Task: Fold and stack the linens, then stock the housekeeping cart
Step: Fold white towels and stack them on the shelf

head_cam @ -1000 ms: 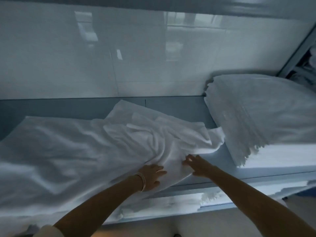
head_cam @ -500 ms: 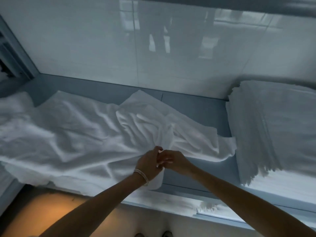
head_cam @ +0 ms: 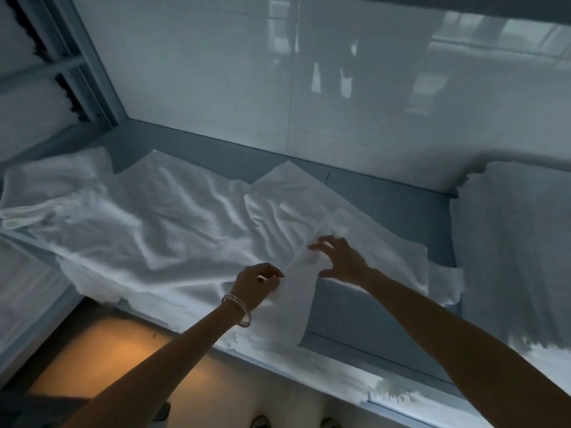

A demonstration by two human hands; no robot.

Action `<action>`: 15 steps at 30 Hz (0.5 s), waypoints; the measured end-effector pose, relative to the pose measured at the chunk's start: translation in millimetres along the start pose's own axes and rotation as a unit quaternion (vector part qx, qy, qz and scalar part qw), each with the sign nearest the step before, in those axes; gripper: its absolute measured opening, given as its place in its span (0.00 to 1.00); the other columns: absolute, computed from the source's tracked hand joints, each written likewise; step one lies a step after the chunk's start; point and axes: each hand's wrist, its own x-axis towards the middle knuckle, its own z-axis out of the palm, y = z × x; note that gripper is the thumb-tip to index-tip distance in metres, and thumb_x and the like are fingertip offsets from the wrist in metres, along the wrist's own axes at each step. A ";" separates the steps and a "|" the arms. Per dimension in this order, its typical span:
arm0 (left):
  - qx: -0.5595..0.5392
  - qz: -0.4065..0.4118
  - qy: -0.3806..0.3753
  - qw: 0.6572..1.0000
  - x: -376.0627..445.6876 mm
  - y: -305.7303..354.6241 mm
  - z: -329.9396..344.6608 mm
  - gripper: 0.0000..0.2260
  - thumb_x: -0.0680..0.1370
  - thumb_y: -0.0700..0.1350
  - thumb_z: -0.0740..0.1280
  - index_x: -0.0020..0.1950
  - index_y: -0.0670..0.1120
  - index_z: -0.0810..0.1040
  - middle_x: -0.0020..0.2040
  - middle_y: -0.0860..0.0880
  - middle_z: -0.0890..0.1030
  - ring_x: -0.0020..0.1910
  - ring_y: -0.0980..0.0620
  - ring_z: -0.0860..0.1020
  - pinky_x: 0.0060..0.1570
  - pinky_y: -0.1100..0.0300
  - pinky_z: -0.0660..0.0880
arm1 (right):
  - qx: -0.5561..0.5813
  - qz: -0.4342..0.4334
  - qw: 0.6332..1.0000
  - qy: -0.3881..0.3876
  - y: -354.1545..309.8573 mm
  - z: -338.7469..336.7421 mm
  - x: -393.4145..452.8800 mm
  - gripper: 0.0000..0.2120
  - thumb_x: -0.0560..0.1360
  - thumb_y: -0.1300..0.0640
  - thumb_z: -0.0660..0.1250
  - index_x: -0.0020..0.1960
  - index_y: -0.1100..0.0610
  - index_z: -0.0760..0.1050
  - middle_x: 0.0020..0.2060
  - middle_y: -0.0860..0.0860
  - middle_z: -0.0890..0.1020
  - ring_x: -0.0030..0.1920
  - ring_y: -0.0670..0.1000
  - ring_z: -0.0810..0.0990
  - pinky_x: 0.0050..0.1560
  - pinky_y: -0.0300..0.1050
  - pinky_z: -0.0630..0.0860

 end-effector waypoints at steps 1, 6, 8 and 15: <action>-0.085 -0.043 0.002 0.995 -2.6 9.5 -1.8 0.13 0.74 0.30 0.62 0.36 0.46 0.78 0.25 0.58 0.75 0.26 0.62 0.73 0.32 0.66 0.72 | 0.029 -0.010 0.999 0.023 -4.9 5.0 8.9 0.28 0.72 0.50 0.70 0.70 0.50 0.67 0.70 0.51 0.65 0.66 0.57 0.64 0.65 0.53 0.66; -0.378 -0.109 -0.056 0.918 -25.0 53.6 -6.6 0.12 0.71 0.27 0.56 0.35 0.41 0.72 0.27 0.49 0.71 0.26 0.54 0.71 0.24 0.65 0.70 | 0.120 -0.014 0.980 0.160 -23.3 7.4 45.3 0.13 0.68 0.66 0.69 0.53 0.61 0.80 0.54 0.60 0.78 0.60 0.58 0.75 0.60 0.52 0.65; -0.424 -0.120 -0.064 0.895 -34.2 66.5 -2.1 0.14 0.72 0.26 0.53 0.37 0.42 0.72 0.28 0.47 0.71 0.25 0.53 0.72 0.24 0.65 0.70 | 0.097 -0.063 0.973 0.198 -17.6 -2.0 58.0 0.10 0.63 0.68 0.68 0.43 0.61 0.82 0.43 0.59 0.82 0.50 0.60 0.81 0.51 0.55 0.75; -0.411 -0.121 -0.175 0.887 -56.3 91.2 34.1 0.16 0.63 0.33 0.59 0.50 0.39 0.73 0.40 0.43 0.74 0.33 0.53 0.75 0.29 0.65 0.74 | 0.340 0.032 0.919 0.198 47.4 -86.8 60.5 0.14 0.67 0.72 0.61 0.43 0.58 0.80 0.43 0.57 0.81 0.45 0.52 0.79 0.47 0.48 0.76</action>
